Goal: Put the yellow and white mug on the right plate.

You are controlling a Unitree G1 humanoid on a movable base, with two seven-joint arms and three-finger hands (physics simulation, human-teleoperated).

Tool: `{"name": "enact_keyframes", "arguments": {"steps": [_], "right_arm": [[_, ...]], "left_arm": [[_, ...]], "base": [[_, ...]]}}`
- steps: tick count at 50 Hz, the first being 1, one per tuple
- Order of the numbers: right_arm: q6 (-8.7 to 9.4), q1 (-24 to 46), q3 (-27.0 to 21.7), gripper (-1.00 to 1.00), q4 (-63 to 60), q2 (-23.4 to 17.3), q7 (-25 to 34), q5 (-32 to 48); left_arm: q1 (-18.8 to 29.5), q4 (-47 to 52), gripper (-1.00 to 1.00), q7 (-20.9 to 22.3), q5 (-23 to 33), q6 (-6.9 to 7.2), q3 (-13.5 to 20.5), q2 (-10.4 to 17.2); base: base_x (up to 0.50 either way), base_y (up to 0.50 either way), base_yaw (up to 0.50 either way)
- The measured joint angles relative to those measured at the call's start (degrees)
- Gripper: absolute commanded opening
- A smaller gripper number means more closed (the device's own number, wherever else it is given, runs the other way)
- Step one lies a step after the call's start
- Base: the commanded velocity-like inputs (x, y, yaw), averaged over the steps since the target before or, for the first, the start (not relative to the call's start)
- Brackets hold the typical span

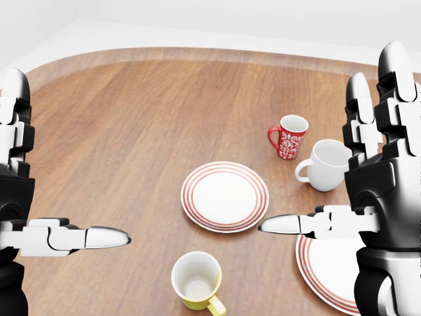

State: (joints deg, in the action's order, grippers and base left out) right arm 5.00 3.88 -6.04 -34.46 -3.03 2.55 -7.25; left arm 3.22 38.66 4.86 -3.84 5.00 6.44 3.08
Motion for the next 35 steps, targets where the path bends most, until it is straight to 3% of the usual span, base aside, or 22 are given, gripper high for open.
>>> {"name": "enact_keyframes", "arguments": {"steps": [22,35], "right_arm": [[0.0,-0.2,1.9,1.0,-0.1,0.3,0.8,3.3],[0.0,4.1,2.2,1.0,0.3,-0.9,2.5,7.2]], "left_arm": [[1.1,0.2,1.0,0.6,-0.2,0.0,1.4,1.0],[4.2,-1.9,1.0,0.5,-1.8,0.0,3.4,2.3]], "base": [[0.0,0.0,0.0],[0.0,0.0,0.0]]}}
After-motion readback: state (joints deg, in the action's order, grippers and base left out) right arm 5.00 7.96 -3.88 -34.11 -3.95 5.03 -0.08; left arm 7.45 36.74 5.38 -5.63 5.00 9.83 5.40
